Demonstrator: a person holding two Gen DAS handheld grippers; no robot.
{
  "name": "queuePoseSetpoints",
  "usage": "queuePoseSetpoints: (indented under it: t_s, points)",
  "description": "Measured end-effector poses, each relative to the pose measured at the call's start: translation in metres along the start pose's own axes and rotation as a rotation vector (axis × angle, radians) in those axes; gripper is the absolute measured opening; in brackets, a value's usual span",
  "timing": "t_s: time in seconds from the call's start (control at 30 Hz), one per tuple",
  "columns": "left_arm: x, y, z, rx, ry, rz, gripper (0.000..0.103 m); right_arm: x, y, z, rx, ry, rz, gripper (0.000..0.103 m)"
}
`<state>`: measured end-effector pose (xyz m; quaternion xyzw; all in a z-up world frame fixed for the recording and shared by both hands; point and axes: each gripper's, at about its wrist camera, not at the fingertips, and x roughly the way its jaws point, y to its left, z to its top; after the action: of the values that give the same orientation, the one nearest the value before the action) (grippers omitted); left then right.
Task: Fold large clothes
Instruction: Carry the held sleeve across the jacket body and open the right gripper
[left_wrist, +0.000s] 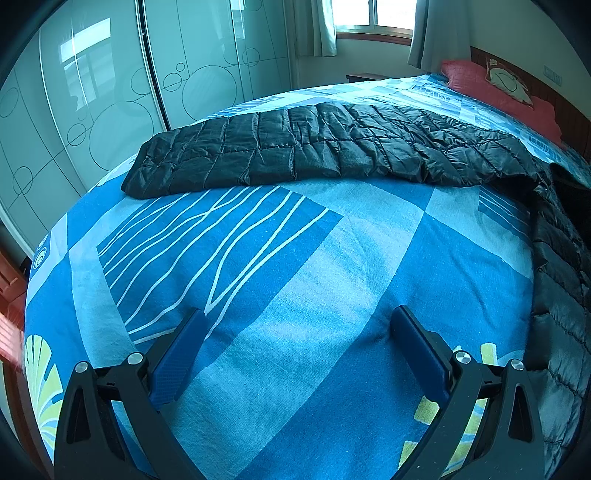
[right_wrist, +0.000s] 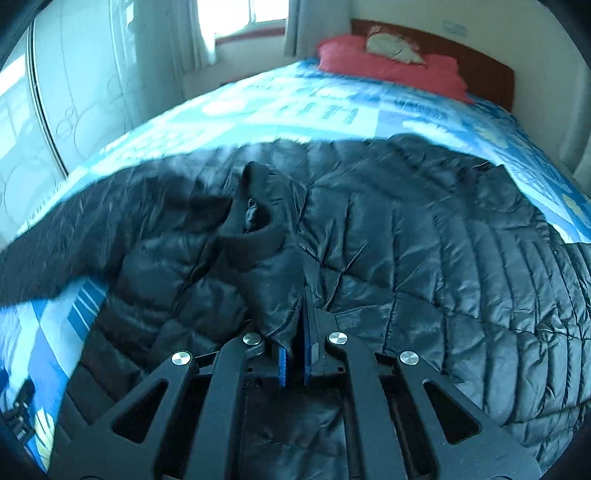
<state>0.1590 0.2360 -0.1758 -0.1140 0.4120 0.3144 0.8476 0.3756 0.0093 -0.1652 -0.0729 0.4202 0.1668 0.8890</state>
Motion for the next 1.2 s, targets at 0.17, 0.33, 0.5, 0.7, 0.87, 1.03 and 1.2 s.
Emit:
queuePoseSetpoints:
  t_s: [0.17, 0.33, 0.5, 0.7, 0.87, 1.03, 1.2]
  points:
    - [0.0, 0.0, 0.0, 0.0, 0.0, 0.0, 0.099, -0.008, 0.008, -0.005, -0.004, -0.006, 0.046, 0.025]
    - [0.001, 0.0, 0.0, 0.001, 0.001, 0.0, 0.099, -0.054, 0.029, -0.017, -0.06, -0.079, 0.159, 0.062]
    - [0.001, 0.0, 0.0, 0.0, 0.0, 0.0, 0.099, -0.106, -0.012, -0.027, -0.01, -0.164, 0.135, 0.043]
    - [0.001, 0.0, 0.0, 0.001, 0.0, 0.001, 0.099, -0.147, -0.187, -0.047, 0.297, -0.209, -0.134, 0.027]
    - [0.001, 0.0, 0.0, 0.003, -0.001, 0.002, 0.099, -0.148, -0.307, -0.084, 0.502, -0.149, -0.321, 0.027]
    - [0.001, 0.0, 0.0, 0.004, -0.001, 0.005, 0.099, -0.105, -0.33, -0.113, 0.535, -0.022, -0.284, 0.021]
    - [0.001, -0.001, 0.0, 0.007, -0.001, 0.008, 0.099, -0.117, -0.327, -0.101, 0.515, -0.049, -0.302, 0.021]
